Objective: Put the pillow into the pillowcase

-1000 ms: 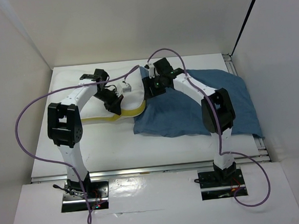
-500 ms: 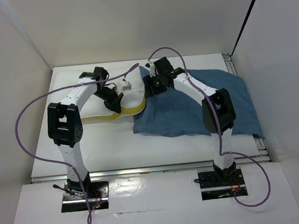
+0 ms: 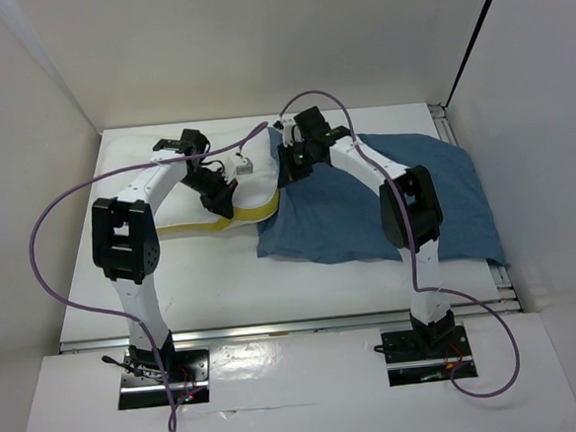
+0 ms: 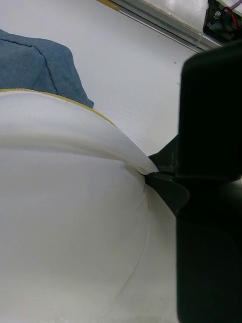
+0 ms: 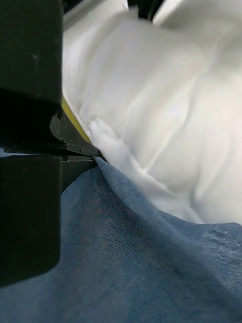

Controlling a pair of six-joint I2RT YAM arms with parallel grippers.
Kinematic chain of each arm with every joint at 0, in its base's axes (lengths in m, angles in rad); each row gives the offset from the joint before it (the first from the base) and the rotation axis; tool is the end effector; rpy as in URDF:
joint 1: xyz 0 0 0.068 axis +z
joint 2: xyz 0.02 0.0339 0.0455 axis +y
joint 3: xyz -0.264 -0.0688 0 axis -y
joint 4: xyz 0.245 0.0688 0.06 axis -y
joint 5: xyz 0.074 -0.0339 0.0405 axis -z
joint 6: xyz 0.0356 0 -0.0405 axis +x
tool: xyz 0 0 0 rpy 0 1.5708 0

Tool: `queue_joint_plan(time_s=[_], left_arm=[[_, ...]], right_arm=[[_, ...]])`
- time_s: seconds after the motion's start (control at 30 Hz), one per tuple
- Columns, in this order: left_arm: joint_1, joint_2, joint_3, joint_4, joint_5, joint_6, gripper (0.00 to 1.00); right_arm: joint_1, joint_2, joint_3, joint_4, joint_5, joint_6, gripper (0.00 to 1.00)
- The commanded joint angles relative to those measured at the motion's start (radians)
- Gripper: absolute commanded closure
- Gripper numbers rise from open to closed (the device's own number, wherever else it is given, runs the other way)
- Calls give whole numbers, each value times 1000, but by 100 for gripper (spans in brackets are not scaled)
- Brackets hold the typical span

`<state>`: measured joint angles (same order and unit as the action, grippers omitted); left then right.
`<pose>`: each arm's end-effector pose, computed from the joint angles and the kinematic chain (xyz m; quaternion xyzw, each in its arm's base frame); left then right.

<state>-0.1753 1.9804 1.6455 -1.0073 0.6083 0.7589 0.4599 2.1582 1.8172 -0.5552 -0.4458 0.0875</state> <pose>0.3900 -0.0897 0.2313 0.4573 0.8310 -0.2536 0.1898 0.4265 0.2284 0.2250 -0.2423 0.8909 0.2881 0.2544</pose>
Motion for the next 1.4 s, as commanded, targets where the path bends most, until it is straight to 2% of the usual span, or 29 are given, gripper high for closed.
queue_joint_plan(time_s=[0.0, 0.17, 0.6, 0.7, 0.97, 1.37], left_arm=[[7, 18, 25, 21, 38, -7, 100], [-6, 29, 34, 58, 47, -44, 100], [-46, 20, 45, 101, 79, -128, 100], [-65, 9, 36, 101, 79, -148, 100], [-85, -34, 27, 151, 106, -213, 100], [-124, -155, -78, 10, 205, -130, 100]], right_arm=[[-17, -63, 82, -49, -137, -6, 100], [-35, -110, 131, -132, -238, -8, 100], [-35, -97, 120, -78, -332, 95, 100], [-35, -70, 175, -58, -384, 118, 100], [-26, -80, 171, -46, -392, 173, 100], [-108, 3, 151, -37, -343, 121, 100]])
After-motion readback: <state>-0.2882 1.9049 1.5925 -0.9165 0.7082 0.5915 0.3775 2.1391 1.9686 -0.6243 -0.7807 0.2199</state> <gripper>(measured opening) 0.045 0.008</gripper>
